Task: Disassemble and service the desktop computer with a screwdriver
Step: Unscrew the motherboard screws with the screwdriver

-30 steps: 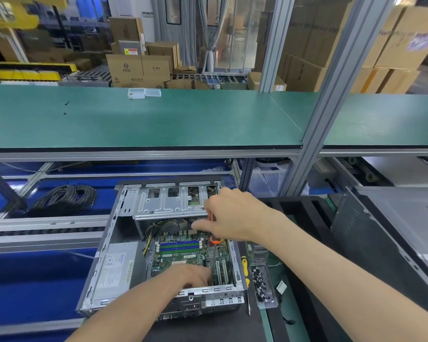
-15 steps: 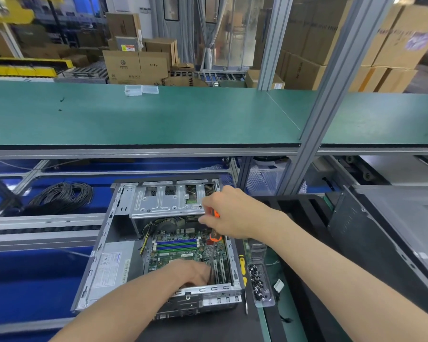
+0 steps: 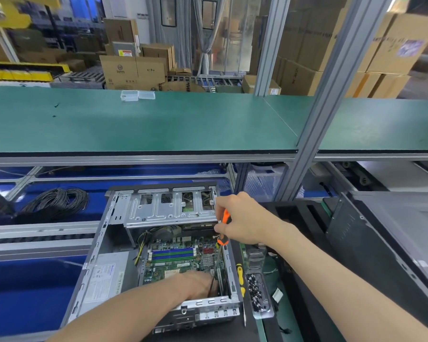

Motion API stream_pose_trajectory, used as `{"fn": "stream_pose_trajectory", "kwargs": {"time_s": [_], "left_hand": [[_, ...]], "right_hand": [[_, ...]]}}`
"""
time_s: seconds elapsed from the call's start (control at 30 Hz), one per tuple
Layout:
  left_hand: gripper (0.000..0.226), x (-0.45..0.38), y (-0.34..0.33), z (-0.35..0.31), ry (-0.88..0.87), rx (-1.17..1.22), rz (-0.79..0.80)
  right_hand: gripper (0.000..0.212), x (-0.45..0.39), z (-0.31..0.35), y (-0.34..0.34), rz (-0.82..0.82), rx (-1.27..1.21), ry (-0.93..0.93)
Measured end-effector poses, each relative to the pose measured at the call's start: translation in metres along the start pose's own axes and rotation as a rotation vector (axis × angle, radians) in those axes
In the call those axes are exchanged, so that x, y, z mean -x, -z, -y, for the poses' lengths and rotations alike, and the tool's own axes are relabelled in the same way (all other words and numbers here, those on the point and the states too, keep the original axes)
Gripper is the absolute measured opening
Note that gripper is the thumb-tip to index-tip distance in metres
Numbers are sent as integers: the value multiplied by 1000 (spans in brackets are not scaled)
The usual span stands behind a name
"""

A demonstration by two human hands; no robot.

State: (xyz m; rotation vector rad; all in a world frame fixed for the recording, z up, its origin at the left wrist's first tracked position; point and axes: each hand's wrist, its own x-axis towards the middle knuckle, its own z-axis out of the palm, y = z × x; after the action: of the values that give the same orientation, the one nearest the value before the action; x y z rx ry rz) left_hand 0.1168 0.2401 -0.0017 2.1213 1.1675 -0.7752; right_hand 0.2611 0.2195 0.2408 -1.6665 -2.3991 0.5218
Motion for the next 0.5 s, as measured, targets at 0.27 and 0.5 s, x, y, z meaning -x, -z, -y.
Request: {"fn": "stream_pose_trajectory", "kwargs": {"time_s": [0.27, 0.5], "left_hand": [[33, 0, -3, -4, -72, -4, 8], [13, 38, 31, 17, -188, 384, -14]], "right_hand": [[15, 4, -7, 10, -110, -5, -24], [15, 5, -12, 18, -166, 16, -58]]}}
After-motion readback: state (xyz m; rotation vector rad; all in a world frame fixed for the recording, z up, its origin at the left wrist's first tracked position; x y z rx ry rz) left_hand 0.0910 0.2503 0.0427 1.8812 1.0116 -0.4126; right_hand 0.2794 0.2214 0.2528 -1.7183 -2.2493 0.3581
